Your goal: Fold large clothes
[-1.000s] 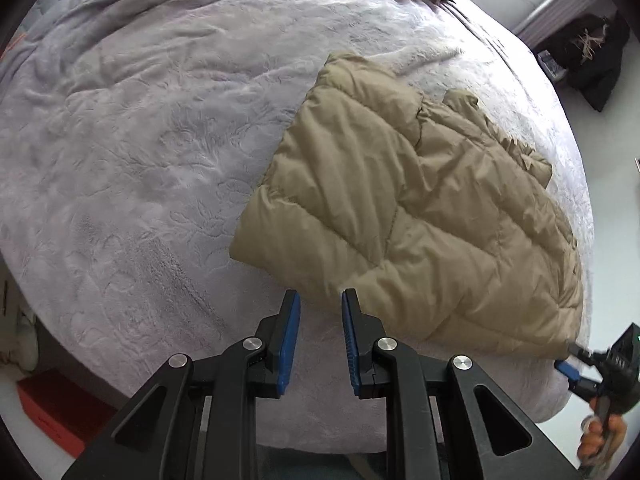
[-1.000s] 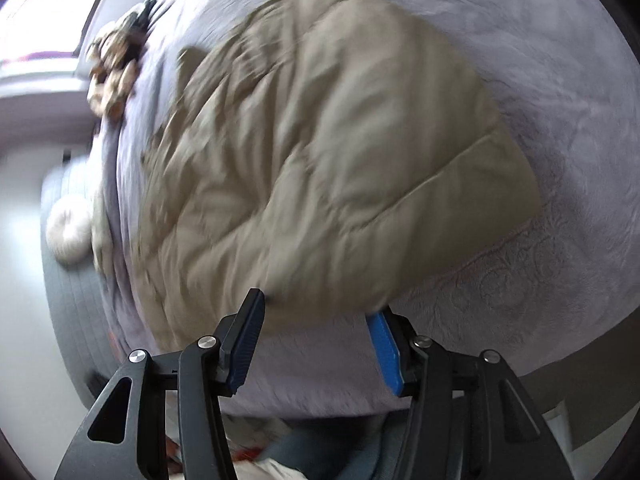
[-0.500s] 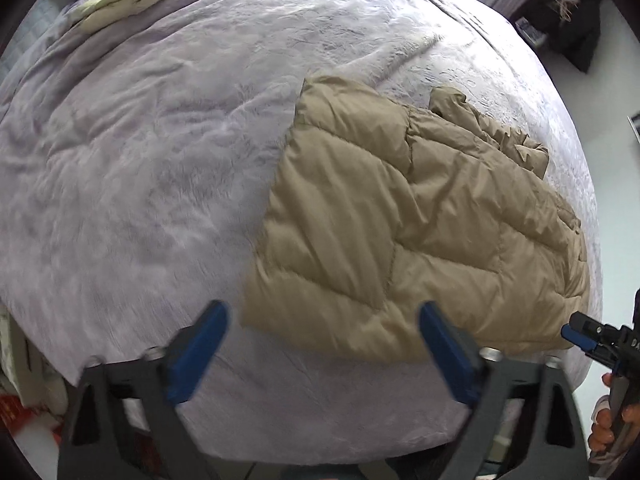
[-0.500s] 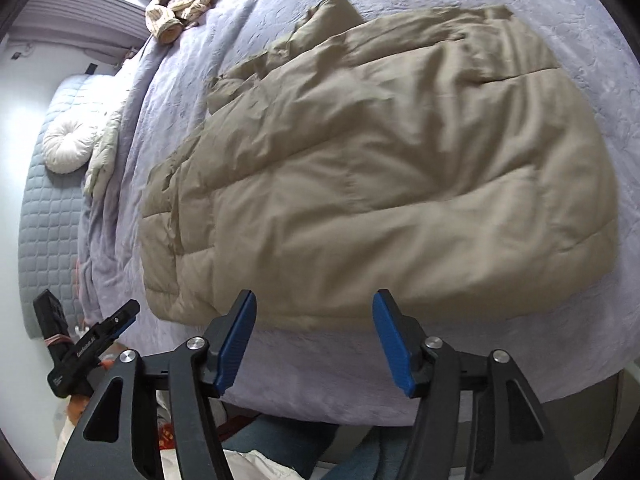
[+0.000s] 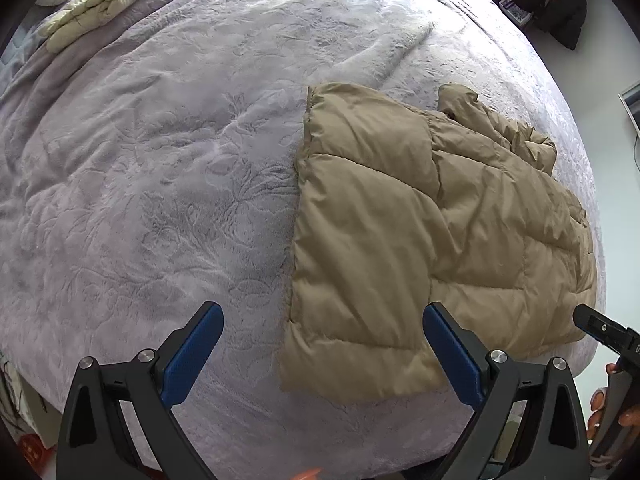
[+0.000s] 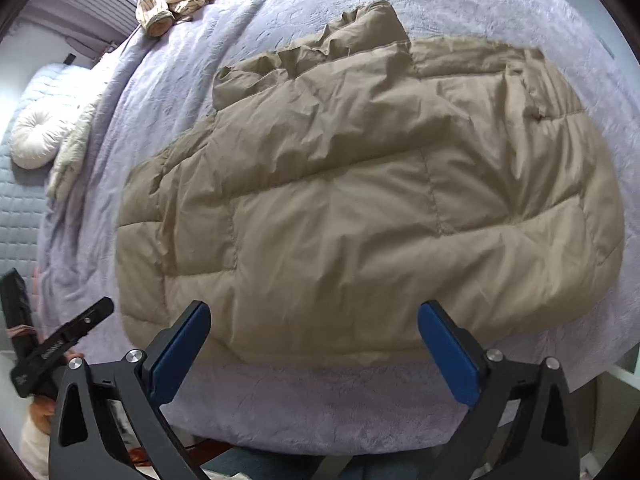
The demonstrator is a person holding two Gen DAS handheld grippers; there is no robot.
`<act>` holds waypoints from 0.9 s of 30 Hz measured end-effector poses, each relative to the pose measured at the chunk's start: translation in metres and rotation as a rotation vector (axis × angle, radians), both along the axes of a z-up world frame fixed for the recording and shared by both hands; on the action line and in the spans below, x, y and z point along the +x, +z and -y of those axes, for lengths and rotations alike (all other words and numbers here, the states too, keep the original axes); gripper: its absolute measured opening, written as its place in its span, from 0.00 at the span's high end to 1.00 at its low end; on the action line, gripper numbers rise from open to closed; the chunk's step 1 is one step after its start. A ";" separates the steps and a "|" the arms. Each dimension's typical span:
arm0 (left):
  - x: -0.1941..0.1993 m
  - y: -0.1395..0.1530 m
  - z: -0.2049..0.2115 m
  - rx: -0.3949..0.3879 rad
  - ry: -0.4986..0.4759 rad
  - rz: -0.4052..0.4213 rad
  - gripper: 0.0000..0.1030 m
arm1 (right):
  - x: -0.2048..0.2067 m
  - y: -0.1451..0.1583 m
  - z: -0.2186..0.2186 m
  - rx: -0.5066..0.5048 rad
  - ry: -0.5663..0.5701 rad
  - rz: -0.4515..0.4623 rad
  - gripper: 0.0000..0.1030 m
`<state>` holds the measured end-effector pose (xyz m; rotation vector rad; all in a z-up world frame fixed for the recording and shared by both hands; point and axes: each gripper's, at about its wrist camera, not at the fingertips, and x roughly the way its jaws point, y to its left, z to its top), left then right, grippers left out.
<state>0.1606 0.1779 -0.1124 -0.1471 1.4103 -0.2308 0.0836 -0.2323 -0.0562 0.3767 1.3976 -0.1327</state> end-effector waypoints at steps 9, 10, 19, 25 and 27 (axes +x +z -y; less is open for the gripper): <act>0.034 -0.036 -0.030 -0.180 0.018 -0.076 0.03 | 0.005 -0.002 -0.014 -0.036 0.054 -0.039 0.00; 0.037 -0.040 -0.032 -0.202 0.016 -0.090 0.03 | 0.005 -0.003 -0.014 -0.023 0.054 -0.054 0.00; 0.063 -0.079 -0.021 -0.480 -0.095 -0.220 0.03 | 0.003 -0.014 -0.013 -0.006 0.022 -0.120 0.00; 0.079 -0.107 0.020 -0.520 -0.228 -0.286 0.03 | 0.008 -0.023 -0.018 -0.001 0.018 -0.135 0.00; 0.080 -0.116 0.033 -0.533 -0.268 -0.320 0.03 | 0.009 -0.024 -0.019 0.001 0.014 -0.137 0.00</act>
